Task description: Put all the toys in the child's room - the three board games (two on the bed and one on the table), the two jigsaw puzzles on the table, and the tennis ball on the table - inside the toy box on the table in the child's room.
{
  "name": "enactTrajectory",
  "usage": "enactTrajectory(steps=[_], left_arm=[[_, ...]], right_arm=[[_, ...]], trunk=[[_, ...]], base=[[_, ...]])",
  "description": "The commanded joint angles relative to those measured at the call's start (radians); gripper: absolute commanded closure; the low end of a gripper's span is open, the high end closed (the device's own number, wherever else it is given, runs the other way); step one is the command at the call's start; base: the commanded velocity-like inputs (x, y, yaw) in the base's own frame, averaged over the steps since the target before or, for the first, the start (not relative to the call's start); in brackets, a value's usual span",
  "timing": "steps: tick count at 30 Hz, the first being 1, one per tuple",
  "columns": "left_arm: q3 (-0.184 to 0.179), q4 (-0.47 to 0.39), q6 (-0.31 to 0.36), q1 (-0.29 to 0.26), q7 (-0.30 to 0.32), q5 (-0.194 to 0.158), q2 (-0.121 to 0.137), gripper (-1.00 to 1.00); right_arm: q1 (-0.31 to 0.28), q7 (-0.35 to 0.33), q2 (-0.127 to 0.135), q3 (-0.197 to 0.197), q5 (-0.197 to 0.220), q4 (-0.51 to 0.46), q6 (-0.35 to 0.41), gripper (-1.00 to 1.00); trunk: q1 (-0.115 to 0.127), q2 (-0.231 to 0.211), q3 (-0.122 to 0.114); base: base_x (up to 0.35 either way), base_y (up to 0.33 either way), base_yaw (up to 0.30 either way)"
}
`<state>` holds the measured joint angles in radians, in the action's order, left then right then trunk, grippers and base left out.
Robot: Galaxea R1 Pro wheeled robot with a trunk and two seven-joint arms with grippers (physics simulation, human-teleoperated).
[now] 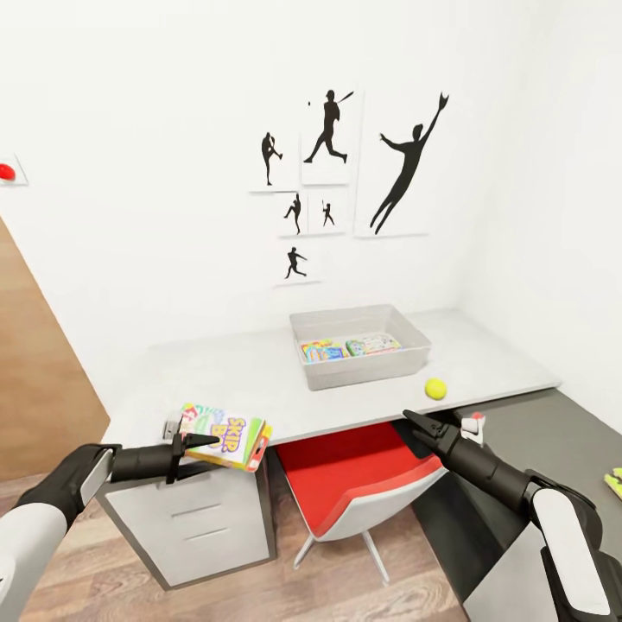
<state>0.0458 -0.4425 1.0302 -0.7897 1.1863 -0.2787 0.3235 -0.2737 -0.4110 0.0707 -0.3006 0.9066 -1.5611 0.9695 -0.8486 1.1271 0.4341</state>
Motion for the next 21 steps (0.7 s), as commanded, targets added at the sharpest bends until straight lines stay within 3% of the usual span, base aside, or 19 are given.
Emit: enactTrajectory(steps=[1,21], left_arm=[[0.002,0.0,0.005,0.0,0.003,0.001,0.0,-1.0],[0.025,0.001,-0.022,0.001,-0.004,0.0,0.002,-1.0]], right_arm=[[-0.001,-0.008,0.0,-0.002,-0.006,0.0,0.005,-1.0],[-0.001,-0.008,0.0,-0.001,-0.006,0.001,0.005,-1.0]], trunk=[[-0.004,0.008,0.004],[-0.081,0.148,0.067]], base=[[0.0,0.0,0.0],[0.0,0.0,0.0]])
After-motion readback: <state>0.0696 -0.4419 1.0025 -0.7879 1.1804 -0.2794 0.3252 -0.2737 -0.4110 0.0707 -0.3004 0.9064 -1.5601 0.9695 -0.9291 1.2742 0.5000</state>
